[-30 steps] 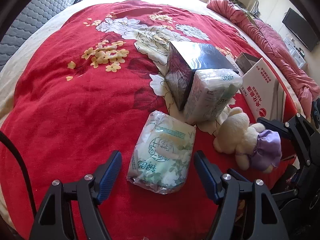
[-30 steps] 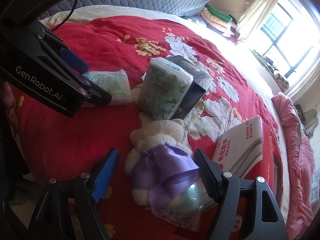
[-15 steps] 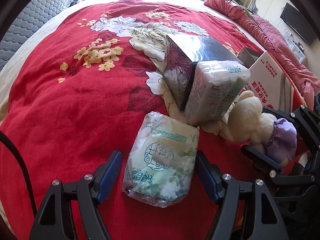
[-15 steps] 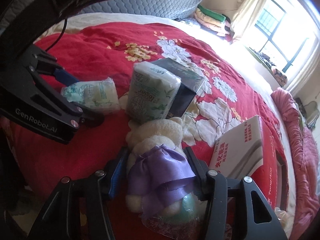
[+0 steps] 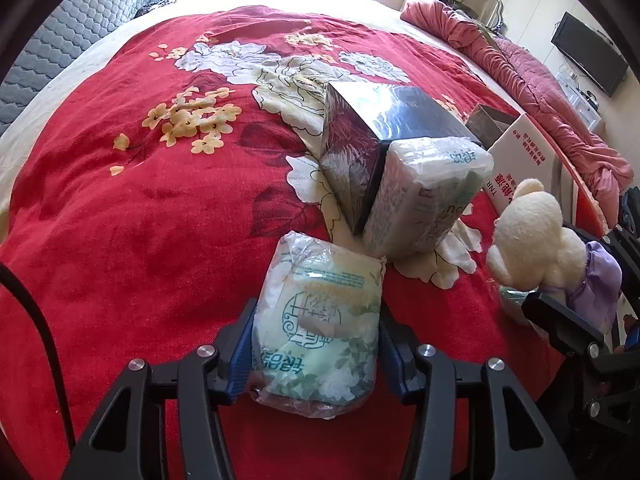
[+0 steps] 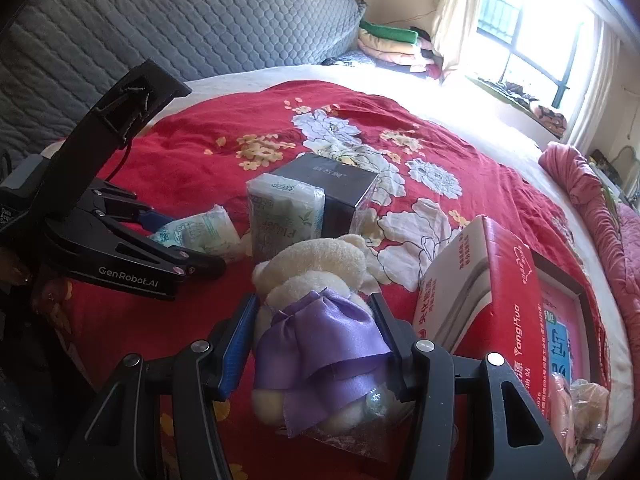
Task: Organize soft objects
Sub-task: 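Carry the tissue pack and teddy bear in both tools over the pink book box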
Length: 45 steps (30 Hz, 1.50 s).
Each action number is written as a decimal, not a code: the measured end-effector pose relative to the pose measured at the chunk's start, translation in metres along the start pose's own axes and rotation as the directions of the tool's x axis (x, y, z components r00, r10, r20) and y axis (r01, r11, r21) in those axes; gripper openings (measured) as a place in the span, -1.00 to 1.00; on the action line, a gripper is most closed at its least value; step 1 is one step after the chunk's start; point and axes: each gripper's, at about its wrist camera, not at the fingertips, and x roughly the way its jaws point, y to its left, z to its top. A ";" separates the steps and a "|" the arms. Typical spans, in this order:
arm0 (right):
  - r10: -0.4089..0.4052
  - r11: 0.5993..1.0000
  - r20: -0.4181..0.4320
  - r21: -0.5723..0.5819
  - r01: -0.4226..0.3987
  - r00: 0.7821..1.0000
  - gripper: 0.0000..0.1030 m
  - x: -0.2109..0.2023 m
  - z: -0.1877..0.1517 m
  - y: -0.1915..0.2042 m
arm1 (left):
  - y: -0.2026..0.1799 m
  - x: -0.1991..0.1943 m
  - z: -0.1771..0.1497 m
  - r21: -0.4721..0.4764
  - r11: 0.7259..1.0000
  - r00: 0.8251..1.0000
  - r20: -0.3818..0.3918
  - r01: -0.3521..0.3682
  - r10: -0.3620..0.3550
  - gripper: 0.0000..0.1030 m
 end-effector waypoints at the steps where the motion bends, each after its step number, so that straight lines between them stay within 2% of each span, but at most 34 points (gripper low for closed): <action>1: -0.006 1.000 0.002 0.007 0.006 1.000 0.11 -0.002 0.000 -0.001 | 0.000 -0.002 0.000 -0.003 1.000 1.000 0.003 0.005 -0.005 0.00; 5: -0.001 0.999 0.026 0.035 0.000 1.000 0.11 -0.013 0.001 -0.005 | -0.001 -0.016 -0.001 -0.020 1.000 0.999 0.037 0.021 -0.021 -0.01; 11: -0.003 0.996 0.082 0.085 -0.004 0.997 0.11 -0.033 0.003 -0.014 | -0.014 -0.053 0.001 -0.023 1.000 0.989 0.145 0.010 -0.007 -0.01; 17: -0.001 0.991 0.136 0.132 -0.017 0.991 0.11 -0.056 0.002 -0.023 | -0.040 -0.078 0.002 0.007 1.000 0.981 0.192 0.017 -0.018 -0.01; 27: -0.026 0.974 0.206 0.223 -0.021 0.978 0.11 -0.094 -0.001 -0.049 | -0.089 -0.107 0.004 0.054 0.997 0.972 0.228 0.048 -0.059 -0.01; 45: -0.138 0.937 0.302 0.349 0.026 0.943 0.11 -0.154 -0.020 -0.092 | -0.158 -0.134 0.016 0.161 0.986 0.962 0.263 0.031 -0.073 -0.01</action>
